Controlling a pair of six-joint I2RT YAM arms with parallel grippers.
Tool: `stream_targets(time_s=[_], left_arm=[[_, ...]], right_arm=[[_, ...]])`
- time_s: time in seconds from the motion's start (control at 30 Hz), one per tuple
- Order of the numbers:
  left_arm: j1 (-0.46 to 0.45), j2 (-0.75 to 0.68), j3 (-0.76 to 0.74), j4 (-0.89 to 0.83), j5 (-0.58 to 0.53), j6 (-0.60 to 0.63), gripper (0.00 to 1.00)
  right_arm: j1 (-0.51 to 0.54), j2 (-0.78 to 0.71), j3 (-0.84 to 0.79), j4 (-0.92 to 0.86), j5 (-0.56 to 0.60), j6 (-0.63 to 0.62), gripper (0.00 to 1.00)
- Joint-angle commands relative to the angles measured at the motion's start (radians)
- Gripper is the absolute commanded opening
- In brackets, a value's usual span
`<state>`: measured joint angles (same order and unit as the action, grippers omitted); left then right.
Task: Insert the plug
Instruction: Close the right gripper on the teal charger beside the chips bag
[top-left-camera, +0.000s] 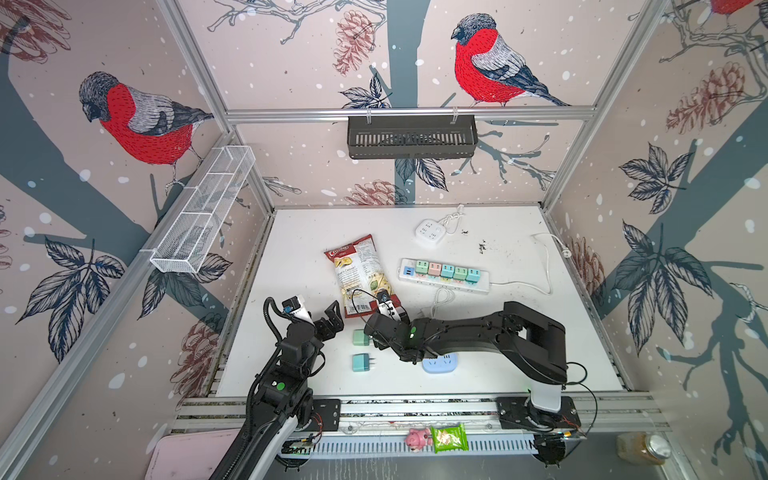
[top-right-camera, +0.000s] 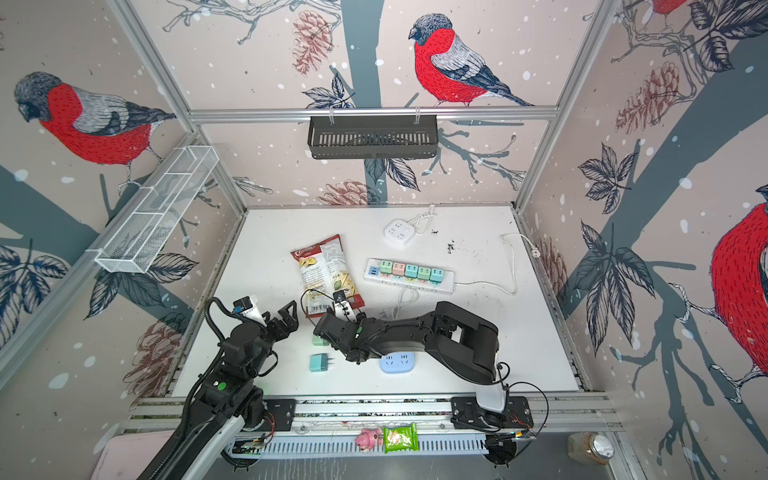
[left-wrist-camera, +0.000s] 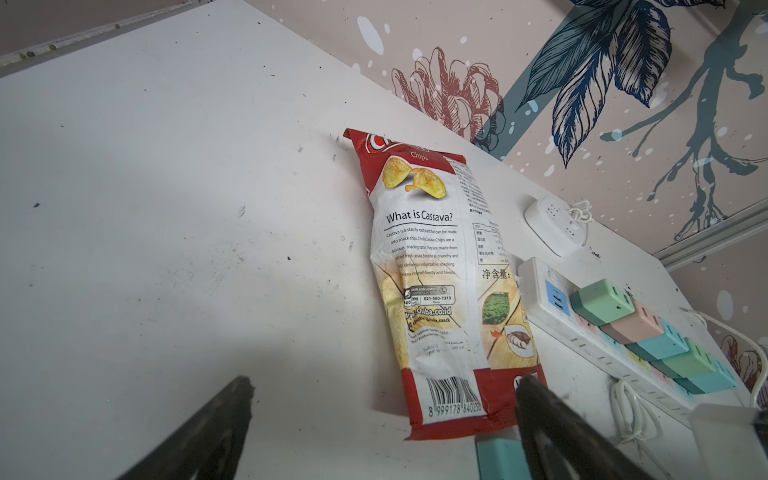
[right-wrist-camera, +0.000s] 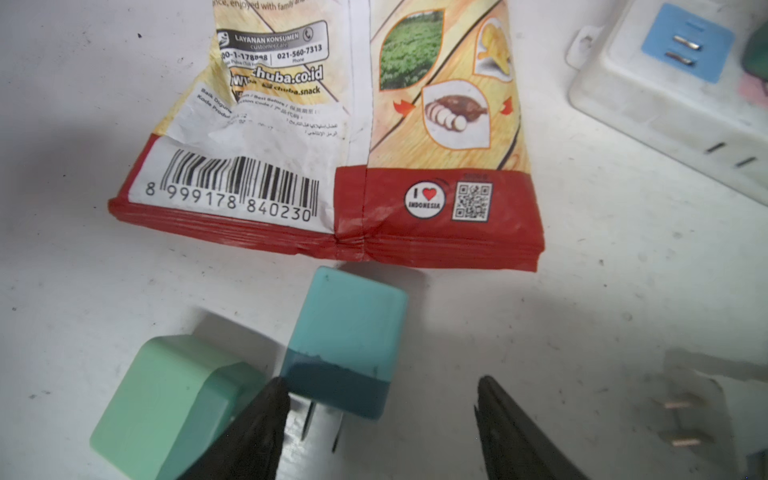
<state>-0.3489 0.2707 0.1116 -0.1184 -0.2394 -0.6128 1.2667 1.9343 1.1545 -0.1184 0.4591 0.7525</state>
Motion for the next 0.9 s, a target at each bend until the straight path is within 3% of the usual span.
stream_targets(time_s=[0.0,0.33,0.57,0.7,0.87], left_arm=[[0.000,-0.007,0.006,0.017,-0.005,-0.012,0.98],[0.001,-0.030,0.003,0.010,-0.006,-0.011,0.98],[0.000,-0.033,0.002,0.013,0.002,-0.009,0.98],[0.001,-0.034,0.002,0.012,0.006,-0.007,0.98],[0.001,-0.041,0.001,0.008,0.004,-0.010,0.98]], right_arm=[[0.000,0.025,0.025,0.016,-0.024,-0.016,0.73],[-0.009,0.126,0.112,-0.013,-0.017,-0.011,0.71],[-0.008,0.140,0.122,-0.036,-0.013,0.004,0.51],[-0.007,0.135,0.102,-0.038,0.001,0.017,0.51],[-0.008,0.146,0.103,-0.060,0.018,0.014,0.59]])
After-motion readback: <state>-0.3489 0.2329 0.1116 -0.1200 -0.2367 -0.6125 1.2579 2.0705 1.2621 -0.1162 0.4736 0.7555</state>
